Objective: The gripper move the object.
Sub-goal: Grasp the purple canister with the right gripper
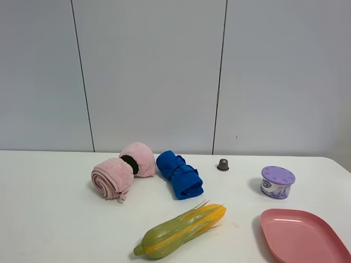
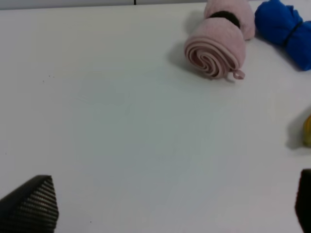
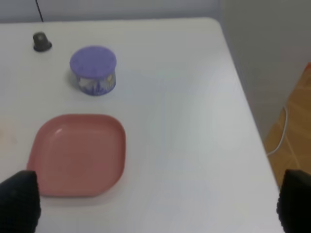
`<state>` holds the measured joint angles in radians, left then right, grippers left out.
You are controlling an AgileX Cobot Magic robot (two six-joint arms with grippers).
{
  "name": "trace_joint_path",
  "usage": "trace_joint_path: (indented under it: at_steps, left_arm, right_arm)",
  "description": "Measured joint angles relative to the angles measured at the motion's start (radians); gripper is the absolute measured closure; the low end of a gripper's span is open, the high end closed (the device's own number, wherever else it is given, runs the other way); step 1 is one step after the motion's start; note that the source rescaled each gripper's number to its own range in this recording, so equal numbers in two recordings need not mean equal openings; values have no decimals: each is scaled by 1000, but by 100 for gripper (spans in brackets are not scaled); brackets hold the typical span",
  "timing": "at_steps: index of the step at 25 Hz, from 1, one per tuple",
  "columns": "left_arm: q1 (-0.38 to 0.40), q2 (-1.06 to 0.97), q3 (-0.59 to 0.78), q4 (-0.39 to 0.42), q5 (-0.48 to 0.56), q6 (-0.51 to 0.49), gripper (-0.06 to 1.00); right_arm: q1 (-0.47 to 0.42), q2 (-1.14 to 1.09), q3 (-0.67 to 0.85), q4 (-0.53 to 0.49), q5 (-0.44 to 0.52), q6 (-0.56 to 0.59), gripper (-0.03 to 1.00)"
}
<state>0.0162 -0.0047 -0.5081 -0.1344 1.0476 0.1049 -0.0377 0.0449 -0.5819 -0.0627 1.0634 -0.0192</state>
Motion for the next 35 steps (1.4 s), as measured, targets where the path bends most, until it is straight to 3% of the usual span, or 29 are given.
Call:
trace_joint_path:
  at_steps: [6, 14, 27, 35]
  left_arm:
    - [0, 0, 0, 0, 0, 0, -6]
    - [0, 0, 0, 0, 0, 0, -6]
    - [0, 0, 0, -1, 0, 0, -6]
    - [0, 0, 0, -1, 0, 0, -6]
  right_arm:
    - [0, 256, -158, 9, -10, -63, -3]
    - [0, 688, -395, 102, -18, -72, -3]
    - [0, 1357, -826, 105, -48, -121, -3]
    - [7, 1616, -955, 110, -67, -148, -3]
